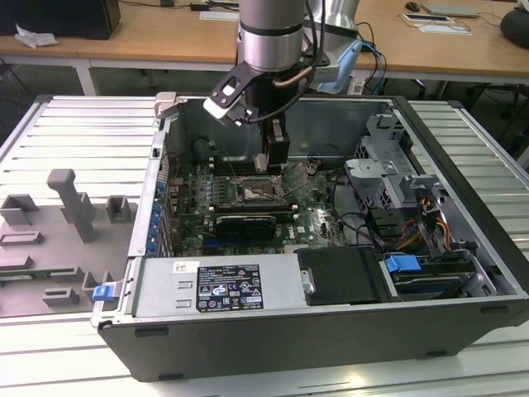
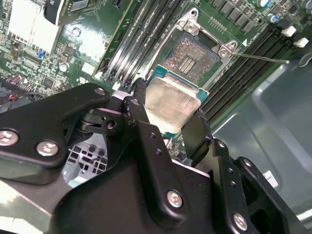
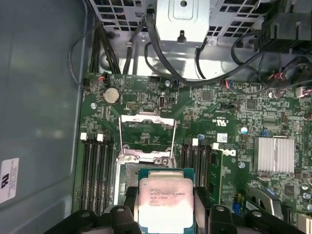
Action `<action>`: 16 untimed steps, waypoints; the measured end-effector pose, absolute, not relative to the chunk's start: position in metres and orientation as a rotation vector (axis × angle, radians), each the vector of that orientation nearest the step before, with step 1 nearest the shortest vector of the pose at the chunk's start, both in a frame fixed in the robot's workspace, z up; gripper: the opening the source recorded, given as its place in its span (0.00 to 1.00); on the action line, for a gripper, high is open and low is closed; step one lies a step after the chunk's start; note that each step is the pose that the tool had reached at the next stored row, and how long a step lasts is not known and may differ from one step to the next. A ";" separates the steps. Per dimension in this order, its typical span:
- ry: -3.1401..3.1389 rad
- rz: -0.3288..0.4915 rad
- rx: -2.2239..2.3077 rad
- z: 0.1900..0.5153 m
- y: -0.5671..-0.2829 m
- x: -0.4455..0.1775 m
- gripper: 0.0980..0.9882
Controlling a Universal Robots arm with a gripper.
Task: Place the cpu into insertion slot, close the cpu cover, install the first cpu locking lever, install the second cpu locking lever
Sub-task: 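Place the cpu into insertion slot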
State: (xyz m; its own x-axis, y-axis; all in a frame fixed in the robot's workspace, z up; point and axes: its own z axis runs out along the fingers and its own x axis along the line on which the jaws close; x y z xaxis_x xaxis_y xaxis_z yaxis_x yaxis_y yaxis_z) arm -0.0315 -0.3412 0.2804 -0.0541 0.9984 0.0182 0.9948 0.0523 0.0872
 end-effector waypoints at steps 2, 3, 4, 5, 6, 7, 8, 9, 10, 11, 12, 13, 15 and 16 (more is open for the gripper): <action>2.243 0.117 2.129 0.274 -0.341 -0.032 0.49; 2.243 0.117 2.129 0.272 -0.341 -0.032 0.49; 2.244 0.117 2.129 0.270 -0.341 -0.032 0.49; 2.244 0.117 2.129 0.268 -0.341 -0.032 0.49; 2.243 0.117 2.129 0.267 -0.341 -0.032 0.49; 2.244 0.117 2.129 0.267 -0.341 -0.032 0.49; 2.244 0.117 2.129 0.266 -0.341 -0.032 0.49; 2.244 0.117 2.129 0.266 -0.341 -0.032 0.49; 2.245 0.114 2.131 0.265 -0.341 -0.032 0.49; 2.245 0.114 2.131 0.264 -0.341 -0.032 0.49; 2.245 0.114 2.131 0.263 -0.341 -0.032 0.49; 2.245 0.114 2.131 0.261 -0.341 -0.032 0.49; 2.245 0.114 2.131 0.260 -0.341 -0.032 0.49; 2.245 0.114 2.131 0.260 -0.341 -0.032 0.49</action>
State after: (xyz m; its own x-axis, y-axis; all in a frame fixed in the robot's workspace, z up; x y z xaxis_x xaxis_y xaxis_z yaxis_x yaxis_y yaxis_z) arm -0.0316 -0.3410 0.2599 -0.0527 0.9984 0.0184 0.9952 0.0510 0.0836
